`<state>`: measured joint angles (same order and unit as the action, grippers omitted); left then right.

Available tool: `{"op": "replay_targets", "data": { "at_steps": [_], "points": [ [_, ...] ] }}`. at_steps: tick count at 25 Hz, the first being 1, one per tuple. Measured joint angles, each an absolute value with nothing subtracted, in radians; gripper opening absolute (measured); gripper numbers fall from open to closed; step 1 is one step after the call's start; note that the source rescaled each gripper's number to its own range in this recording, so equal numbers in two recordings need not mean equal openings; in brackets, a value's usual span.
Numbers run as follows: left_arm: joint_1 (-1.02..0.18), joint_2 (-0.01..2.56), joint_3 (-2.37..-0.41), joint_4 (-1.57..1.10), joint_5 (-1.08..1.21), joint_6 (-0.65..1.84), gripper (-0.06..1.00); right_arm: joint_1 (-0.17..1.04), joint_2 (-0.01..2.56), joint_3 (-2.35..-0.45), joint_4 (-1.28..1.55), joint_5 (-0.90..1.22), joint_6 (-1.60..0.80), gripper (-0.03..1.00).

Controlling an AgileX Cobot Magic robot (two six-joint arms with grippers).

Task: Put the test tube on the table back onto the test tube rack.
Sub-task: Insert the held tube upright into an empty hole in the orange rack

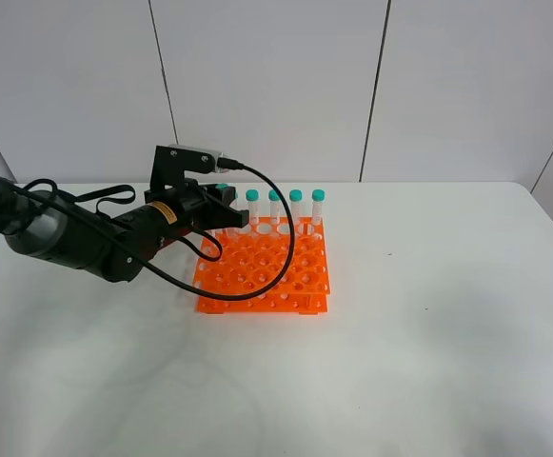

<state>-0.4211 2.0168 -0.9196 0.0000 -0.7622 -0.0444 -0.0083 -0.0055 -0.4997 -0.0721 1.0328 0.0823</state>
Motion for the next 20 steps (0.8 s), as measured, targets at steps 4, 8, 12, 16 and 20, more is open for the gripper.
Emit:
{"op": "replay_targets", "data": {
  "at_steps": [4,8,12,16,20],
  "points": [
    [-0.421,2.024,-0.920,0.000,-0.765,-0.044,0.00,-0.008,-0.005,-0.500,-0.072,1.033,0.082,1.00],
    [-0.421,2.025,-0.920,0.000,-0.772,-0.044,0.00,-0.008,-0.005,-0.500,-0.072,1.033,0.082,1.00],
    [-0.421,2.028,-0.920,0.000,-0.773,-0.044,0.00,-0.008,-0.005,-0.500,-0.072,1.033,0.082,1.00],
    [-0.421,2.028,-0.920,0.000,-0.773,-0.046,0.00,-0.008,-0.005,-0.500,-0.072,1.033,0.082,1.00],
    [-0.421,2.028,-0.920,0.000,-0.773,-0.066,0.00,-0.008,-0.005,-0.500,-0.072,1.033,0.082,1.00]
  ]
}}
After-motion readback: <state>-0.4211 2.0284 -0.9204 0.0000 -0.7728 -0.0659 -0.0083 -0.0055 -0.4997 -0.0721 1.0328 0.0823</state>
